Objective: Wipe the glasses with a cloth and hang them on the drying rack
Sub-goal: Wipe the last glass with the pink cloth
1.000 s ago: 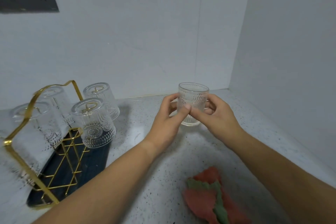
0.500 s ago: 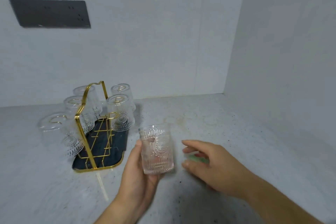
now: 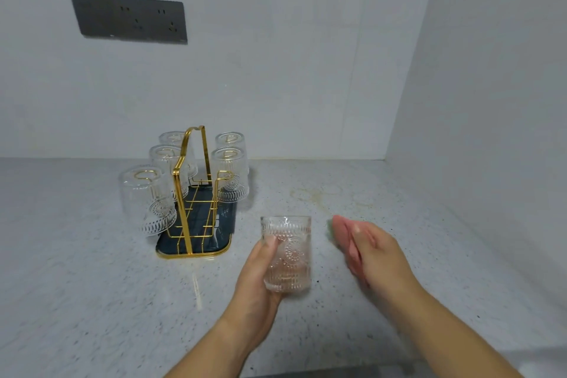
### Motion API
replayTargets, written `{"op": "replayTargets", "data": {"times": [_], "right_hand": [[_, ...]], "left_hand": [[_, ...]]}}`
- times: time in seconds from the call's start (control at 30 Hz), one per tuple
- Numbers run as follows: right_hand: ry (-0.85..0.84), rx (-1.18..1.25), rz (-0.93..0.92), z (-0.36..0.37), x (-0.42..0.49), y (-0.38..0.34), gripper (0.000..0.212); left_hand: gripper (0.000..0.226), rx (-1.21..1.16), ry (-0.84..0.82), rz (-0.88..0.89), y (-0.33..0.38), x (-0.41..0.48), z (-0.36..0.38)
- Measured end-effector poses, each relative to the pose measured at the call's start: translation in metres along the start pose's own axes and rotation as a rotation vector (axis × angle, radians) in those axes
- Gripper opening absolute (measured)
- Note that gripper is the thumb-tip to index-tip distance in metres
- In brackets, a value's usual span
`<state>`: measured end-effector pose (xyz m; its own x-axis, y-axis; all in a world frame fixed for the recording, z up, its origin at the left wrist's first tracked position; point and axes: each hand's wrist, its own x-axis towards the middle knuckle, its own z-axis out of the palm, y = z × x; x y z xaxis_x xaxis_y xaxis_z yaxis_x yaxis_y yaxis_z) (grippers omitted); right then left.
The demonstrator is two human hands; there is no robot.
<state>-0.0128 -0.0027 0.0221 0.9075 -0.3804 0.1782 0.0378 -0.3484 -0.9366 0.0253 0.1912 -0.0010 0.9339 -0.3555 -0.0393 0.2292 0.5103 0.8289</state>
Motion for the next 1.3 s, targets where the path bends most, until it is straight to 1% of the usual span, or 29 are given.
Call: {"op": "replayTargets", "data": {"times": [0.07,0.1,0.17,0.27,0.33,0.47,0.53,0.6,0.67,0.73,0.8,0.83,0.87,0.93,1.0,1.07,1.1,1.17,1.23,1.3], "right_hand": [[0.03,0.139,0.01,0.012,-0.005,-0.026,0.033],[0.001,0.186,-0.023,0.021,-0.011,-0.038,0.034],[-0.118,0.232,-0.091,0.038,-0.023,-0.052,0.038],[-0.217,0.143,-0.125,0.063,-0.041,-0.045,0.061],[-0.246,0.098,-0.172,0.071,-0.05,-0.038,0.065],[-0.229,-0.08,-0.276,0.074,-0.069,-0.026,0.06],[-0.202,-0.16,-0.34,0.076,-0.079,-0.025,0.057],[-0.19,-0.183,-0.364,0.074,-0.085,-0.026,0.057],[-0.19,-0.146,-0.383,0.07,-0.083,-0.034,0.056],[-0.177,-0.035,-0.339,0.063,-0.074,-0.049,0.054],[-0.155,0.161,-0.225,0.054,-0.063,-0.063,0.053],[-0.146,0.2,-0.214,0.051,-0.061,-0.066,0.053],[-0.155,0.186,-0.243,0.051,-0.063,-0.067,0.054],[-0.199,0.053,-0.334,0.058,-0.077,-0.059,0.052],[-0.226,-0.118,-0.398,0.068,-0.094,-0.046,0.056],[-0.225,-0.166,-0.404,0.07,-0.101,-0.041,0.058],[-0.225,-0.143,-0.394,0.068,-0.098,-0.045,0.054],[-0.203,0.008,-0.321,0.059,-0.084,-0.058,0.052],[-0.154,0.185,-0.212,0.049,-0.067,-0.075,0.056],[-0.126,0.244,-0.184,0.044,-0.06,-0.081,0.057]], "left_hand": [[0.064,0.02,-0.019,0.022,-0.001,0.0,0.0],[0.066,0.025,-0.027,0.033,-0.001,-0.001,-0.001],[0.071,0.038,-0.035,0.049,-0.001,-0.003,-0.001],[0.075,0.033,-0.031,0.052,-0.001,-0.002,-0.004],[0.074,0.053,-0.046,0.034,0.001,-0.002,-0.005],[0.068,0.05,-0.081,0.007,0.002,-0.001,-0.007],[0.074,0.042,-0.091,0.024,0.003,-0.004,-0.007],[0.082,0.054,-0.057,0.068,0.003,-0.01,-0.003],[0.079,0.085,-0.021,0.128,0.0,-0.019,0.005],[0.075,0.12,0.008,0.126,-0.004,-0.031,0.014],[0.06,0.098,-0.005,0.11,-0.006,-0.039,0.021],[0.055,0.078,-0.035,0.091,-0.004,-0.042,0.025],[0.055,0.058,-0.054,0.064,0.001,-0.043,0.028],[0.059,0.008,-0.07,0.025,0.015,-0.04,0.028],[0.066,-0.021,-0.052,0.063,0.025,-0.035,0.024],[0.071,0.048,-0.015,0.129,0.028,-0.036,0.023],[0.068,0.089,0.002,0.15,0.027,-0.036,0.023],[0.056,0.138,-0.012,0.129,0.025,-0.043,0.029],[0.051,0.079,-0.052,0.066,0.023,-0.047,0.032],[0.053,0.035,-0.1,0.023,0.027,-0.05,0.037]]}}
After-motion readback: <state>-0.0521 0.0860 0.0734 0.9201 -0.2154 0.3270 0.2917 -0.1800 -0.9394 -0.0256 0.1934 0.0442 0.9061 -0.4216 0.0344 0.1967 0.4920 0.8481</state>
